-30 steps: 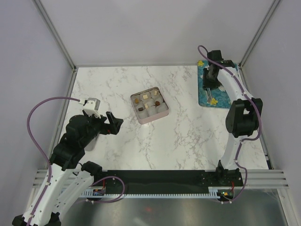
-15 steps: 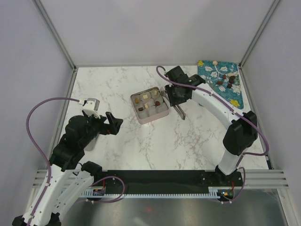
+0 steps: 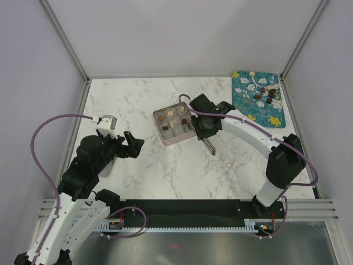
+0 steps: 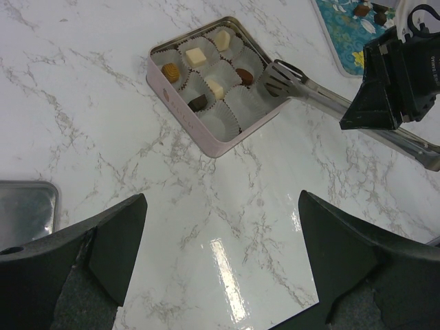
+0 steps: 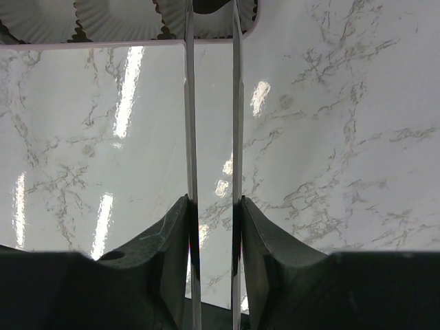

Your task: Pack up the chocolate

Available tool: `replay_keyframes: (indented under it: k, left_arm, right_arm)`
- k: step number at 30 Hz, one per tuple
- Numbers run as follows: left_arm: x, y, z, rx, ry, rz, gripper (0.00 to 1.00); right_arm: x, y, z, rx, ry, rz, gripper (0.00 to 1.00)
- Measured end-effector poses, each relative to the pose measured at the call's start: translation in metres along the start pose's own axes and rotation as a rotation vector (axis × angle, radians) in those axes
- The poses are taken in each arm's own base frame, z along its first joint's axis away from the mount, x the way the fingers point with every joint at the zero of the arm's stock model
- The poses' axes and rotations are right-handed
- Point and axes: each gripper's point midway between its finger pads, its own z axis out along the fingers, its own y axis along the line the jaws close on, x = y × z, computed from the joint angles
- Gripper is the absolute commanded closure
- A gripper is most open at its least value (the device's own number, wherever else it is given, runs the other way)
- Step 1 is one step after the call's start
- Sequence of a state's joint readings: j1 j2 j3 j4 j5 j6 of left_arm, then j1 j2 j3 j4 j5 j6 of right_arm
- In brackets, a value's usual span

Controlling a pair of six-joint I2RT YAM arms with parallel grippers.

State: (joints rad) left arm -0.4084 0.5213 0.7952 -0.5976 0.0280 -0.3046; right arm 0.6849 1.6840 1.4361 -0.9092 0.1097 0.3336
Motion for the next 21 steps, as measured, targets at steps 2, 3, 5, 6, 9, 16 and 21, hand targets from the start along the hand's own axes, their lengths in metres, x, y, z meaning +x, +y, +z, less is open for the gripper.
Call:
replay_keyframes:
  k: [2, 3, 5, 6, 9, 16, 21]
  left_arm:
    - [0.000, 0.000, 0.000, 0.000, 0.000, 0.000, 0.00]
    - [0.000, 0.000, 0.000, 0.000, 0.000, 0.000, 0.00]
    - [0.000, 0.000, 0.000, 0.000, 0.000, 0.000, 0.00]
    - [0.000, 0.000, 0.000, 0.000, 0.000, 0.000, 0.00]
    - [0.000, 0.000, 0.000, 0.000, 0.000, 0.000, 0.00]
    - [0.000, 0.000, 0.000, 0.000, 0.000, 0.000, 0.00]
    - [0.000, 0.000, 0.000, 0.000, 0.000, 0.000, 0.00]
  right_arm:
    - [-0.002, 0.003, 0.000, -0.006, -0.010, 0.001, 0.60]
    - [-0.003, 0.005, 0.000, -0.009, -0.017, 0.003, 0.59]
    - [-0.005, 0.007, 0.001, -0.014, -0.026, 0.005, 0.57]
    - [-0.006, 0.007, 0.001, -0.015, -0.028, 0.005, 0.57]
    - [-0.007, 0.008, 0.001, -0.016, -0.033, 0.005, 0.56]
    - [-0.008, 0.006, 0.001, -0.001, -0.039, 0.007, 0.53]
    - [-0.011, 0.004, -0.001, 0.007, -0.048, 0.008, 0.52]
